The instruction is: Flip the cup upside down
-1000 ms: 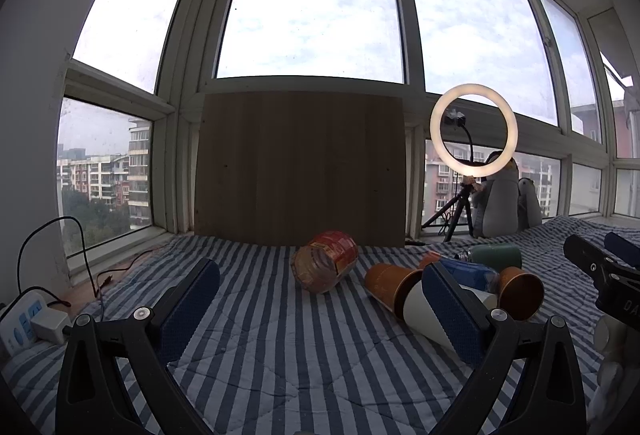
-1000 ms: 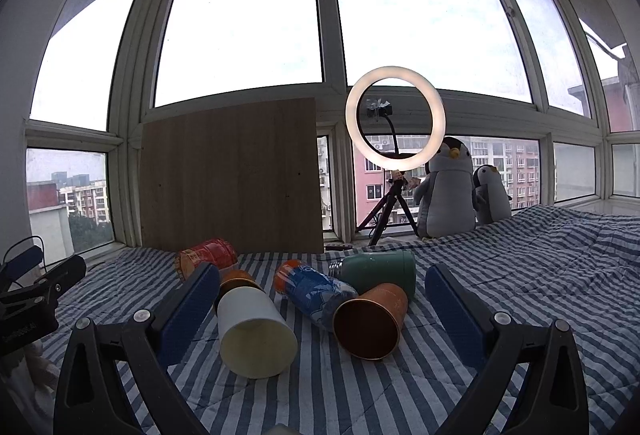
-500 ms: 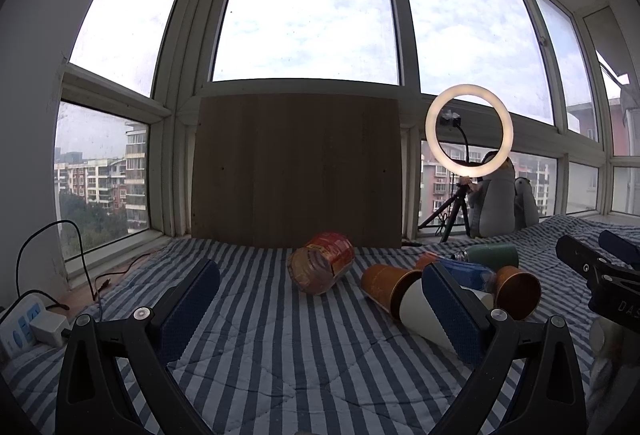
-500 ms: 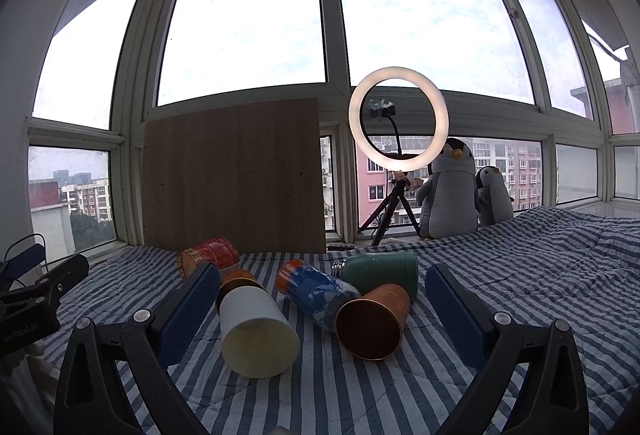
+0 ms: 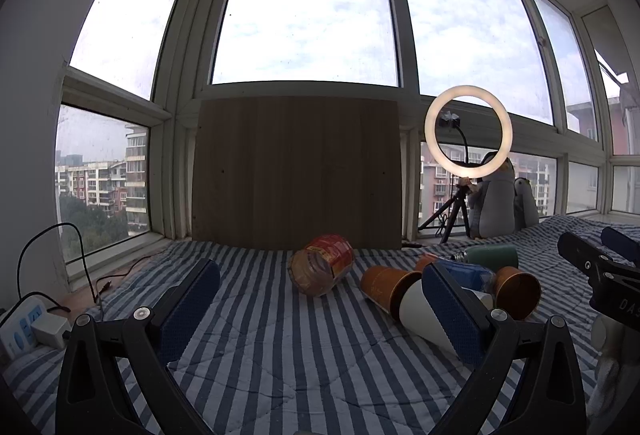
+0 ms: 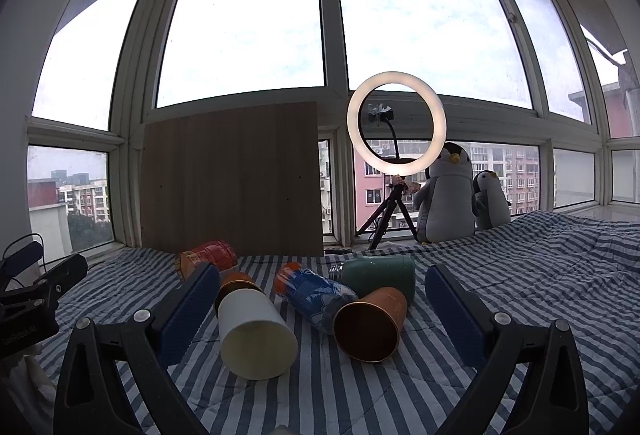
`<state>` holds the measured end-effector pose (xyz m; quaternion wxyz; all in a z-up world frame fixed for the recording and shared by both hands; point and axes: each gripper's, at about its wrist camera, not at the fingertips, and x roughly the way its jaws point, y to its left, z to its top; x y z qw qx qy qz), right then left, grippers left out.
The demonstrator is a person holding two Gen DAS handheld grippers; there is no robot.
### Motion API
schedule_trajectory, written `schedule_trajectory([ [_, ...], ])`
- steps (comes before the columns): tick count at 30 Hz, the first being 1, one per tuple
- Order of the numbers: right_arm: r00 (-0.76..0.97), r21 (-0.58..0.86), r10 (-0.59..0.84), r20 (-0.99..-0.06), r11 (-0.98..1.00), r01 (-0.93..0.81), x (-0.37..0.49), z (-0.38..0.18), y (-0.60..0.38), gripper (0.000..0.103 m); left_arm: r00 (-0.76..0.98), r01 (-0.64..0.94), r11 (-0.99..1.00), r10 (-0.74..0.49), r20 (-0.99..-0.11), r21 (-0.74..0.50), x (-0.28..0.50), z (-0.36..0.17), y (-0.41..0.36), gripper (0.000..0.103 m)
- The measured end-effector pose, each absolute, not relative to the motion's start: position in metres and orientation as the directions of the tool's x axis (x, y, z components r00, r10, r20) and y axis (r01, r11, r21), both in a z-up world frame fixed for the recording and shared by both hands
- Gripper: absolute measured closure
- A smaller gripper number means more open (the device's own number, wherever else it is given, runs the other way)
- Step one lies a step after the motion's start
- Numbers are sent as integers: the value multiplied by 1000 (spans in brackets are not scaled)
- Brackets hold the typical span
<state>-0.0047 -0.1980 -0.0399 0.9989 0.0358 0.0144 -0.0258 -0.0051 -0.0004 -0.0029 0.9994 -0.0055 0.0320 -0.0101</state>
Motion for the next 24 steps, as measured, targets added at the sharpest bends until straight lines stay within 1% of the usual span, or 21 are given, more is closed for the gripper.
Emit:
schedule_trajectory([
  [24,998,71,-56,-28,996,57,-7,-39,-200,2,997,19,1000,-20,-74,-14,-3,-3,2,0],
])
